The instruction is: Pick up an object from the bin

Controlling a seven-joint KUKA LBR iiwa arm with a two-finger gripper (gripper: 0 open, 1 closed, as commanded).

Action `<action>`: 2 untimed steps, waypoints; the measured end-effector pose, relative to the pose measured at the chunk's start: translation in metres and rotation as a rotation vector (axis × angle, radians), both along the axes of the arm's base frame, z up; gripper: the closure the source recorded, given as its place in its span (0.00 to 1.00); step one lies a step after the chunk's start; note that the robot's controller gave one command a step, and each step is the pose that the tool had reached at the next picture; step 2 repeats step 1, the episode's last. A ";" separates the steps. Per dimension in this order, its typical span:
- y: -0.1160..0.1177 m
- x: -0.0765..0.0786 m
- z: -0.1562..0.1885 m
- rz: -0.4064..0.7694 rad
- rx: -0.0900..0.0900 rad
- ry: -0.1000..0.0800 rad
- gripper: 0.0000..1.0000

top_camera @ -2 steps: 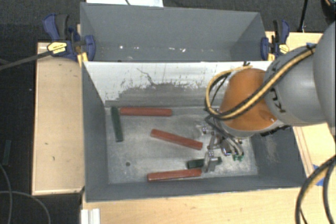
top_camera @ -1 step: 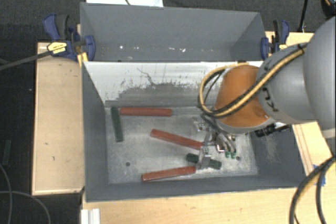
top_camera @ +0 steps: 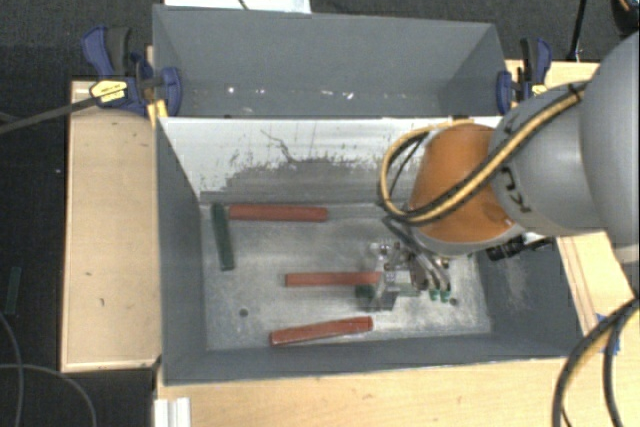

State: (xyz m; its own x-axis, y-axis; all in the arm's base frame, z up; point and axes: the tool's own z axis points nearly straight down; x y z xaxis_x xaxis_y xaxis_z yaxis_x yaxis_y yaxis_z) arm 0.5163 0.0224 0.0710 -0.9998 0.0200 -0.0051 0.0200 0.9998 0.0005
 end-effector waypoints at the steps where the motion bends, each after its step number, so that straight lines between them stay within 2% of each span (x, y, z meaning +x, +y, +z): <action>1: -0.001 -0.036 0.136 0.001 0.000 -0.003 1.00; 2: -0.001 -0.036 0.136 0.001 0.000 -0.003 1.00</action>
Offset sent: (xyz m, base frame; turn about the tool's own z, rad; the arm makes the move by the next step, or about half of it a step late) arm -0.0373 -0.0010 0.1315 0.0085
